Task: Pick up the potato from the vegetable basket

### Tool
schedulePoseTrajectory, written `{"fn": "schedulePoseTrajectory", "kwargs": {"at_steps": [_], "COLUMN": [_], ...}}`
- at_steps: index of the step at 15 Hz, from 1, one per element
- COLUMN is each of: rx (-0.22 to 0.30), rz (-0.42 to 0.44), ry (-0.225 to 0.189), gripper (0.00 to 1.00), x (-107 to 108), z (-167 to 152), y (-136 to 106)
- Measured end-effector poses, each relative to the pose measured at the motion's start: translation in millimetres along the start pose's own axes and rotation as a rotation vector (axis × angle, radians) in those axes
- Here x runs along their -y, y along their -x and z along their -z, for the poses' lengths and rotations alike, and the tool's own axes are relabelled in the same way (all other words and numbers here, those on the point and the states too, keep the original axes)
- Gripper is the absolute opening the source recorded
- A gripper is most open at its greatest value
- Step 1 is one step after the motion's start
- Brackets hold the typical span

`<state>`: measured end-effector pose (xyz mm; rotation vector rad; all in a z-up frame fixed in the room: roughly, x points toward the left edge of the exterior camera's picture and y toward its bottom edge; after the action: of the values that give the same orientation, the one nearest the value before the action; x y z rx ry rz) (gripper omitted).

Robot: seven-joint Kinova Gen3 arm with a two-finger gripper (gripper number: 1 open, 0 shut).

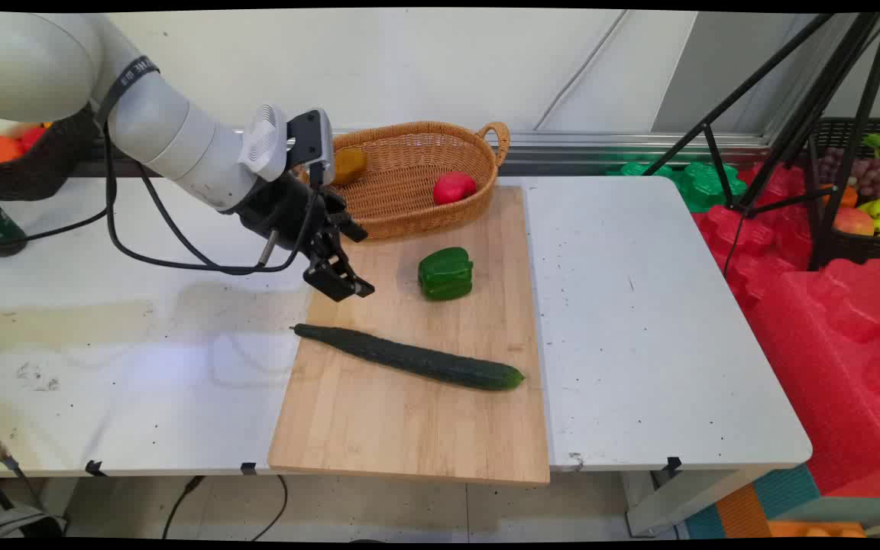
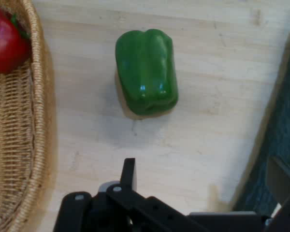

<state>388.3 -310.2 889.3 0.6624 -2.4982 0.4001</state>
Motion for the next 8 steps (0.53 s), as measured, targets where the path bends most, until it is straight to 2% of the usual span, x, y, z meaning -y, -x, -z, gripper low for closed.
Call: {"fn": "schedulePoseTrajectory", "kwargs": {"at_steps": [3, 8], "rx": [-0.018, -0.058], "rz": [0.045, 0.153], "ry": [-0.035, -0.147], "gripper": [1.0, 1.0], "x": [11, 50], "z": [3, 16], "y": [-4, -17]}}
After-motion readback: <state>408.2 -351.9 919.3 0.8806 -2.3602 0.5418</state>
